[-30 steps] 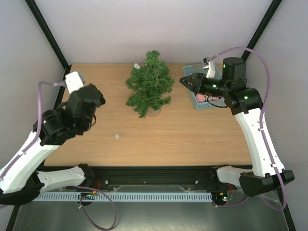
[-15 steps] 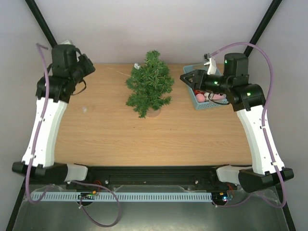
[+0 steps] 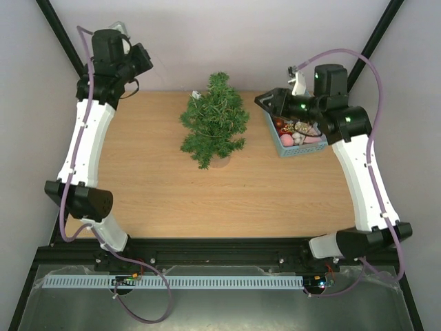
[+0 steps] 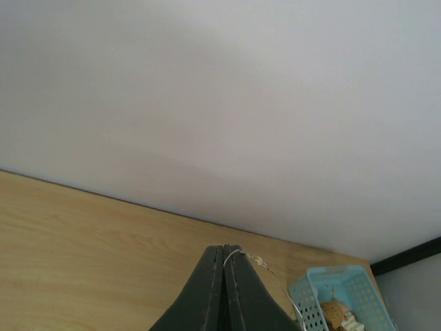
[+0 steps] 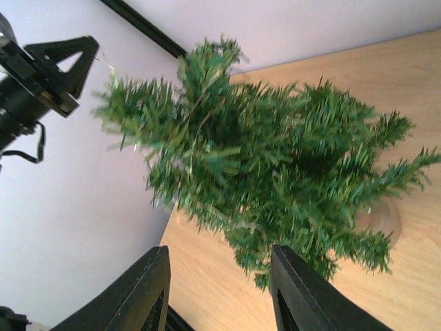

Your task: Decorate the small christmas tree

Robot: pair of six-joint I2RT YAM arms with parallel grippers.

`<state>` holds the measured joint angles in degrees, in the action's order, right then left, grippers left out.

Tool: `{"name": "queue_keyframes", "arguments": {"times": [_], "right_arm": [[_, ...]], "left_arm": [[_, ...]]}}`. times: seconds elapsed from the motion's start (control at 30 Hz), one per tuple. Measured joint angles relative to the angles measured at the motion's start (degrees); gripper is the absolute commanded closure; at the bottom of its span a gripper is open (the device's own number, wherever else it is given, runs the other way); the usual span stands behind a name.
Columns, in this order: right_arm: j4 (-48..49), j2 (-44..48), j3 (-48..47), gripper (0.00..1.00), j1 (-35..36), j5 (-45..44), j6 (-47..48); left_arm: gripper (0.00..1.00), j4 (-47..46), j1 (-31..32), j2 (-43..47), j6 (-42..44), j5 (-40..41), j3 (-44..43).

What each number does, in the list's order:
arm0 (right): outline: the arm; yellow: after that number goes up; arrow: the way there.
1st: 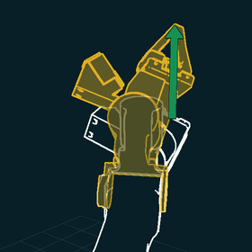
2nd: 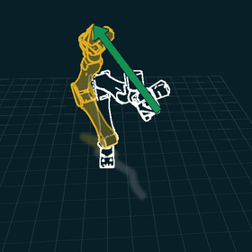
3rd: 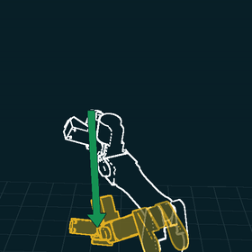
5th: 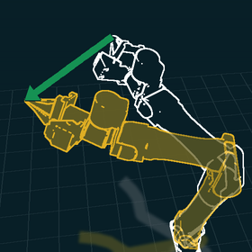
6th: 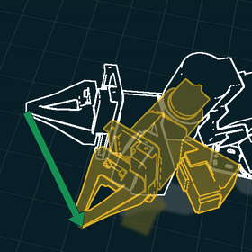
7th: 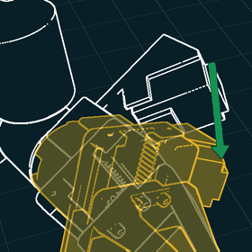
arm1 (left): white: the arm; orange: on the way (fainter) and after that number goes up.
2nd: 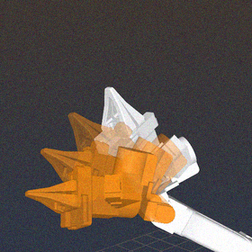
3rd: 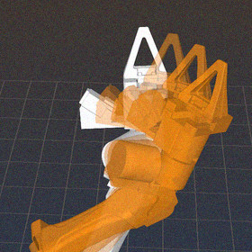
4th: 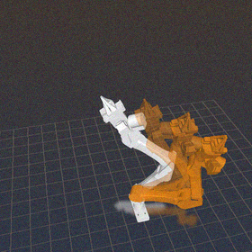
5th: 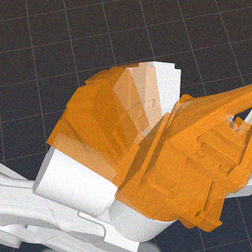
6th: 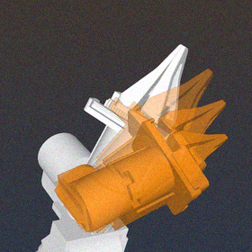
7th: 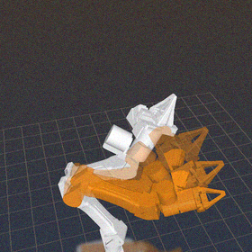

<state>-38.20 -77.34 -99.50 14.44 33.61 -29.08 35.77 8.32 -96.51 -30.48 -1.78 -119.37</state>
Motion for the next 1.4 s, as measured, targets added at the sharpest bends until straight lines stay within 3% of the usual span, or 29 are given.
{"name": "queue_keyframes", "arguments": {"times": [0.43,0.8,1.07,1.4], "right_arm": [[10.73,-21.97,-16.57,0.58,-10.78,4.20,-4.46],[20.15,-40.24,-26.25,0.53,-11.10,11.23,-4.92],[21.64,-45.03,-26.67,0.47,-10.84,10.86,1.57],[21.55,-45.92,-27.41,0.41,-8.68,5.44,12.26]], "left_arm": [[0.98,-16.83,2.78,-16.39,2.47,-9.86,-5.29],[0.98,-34.32,4.20,-27.50,-2.10,-21.49,-14.40],[0.98,-48.30,7.34,-38.47,-13.70,-30.29,-20.92],[0.98,-57.35,14.14,-42.80,-20.85,-33.70,-21.20]]}}
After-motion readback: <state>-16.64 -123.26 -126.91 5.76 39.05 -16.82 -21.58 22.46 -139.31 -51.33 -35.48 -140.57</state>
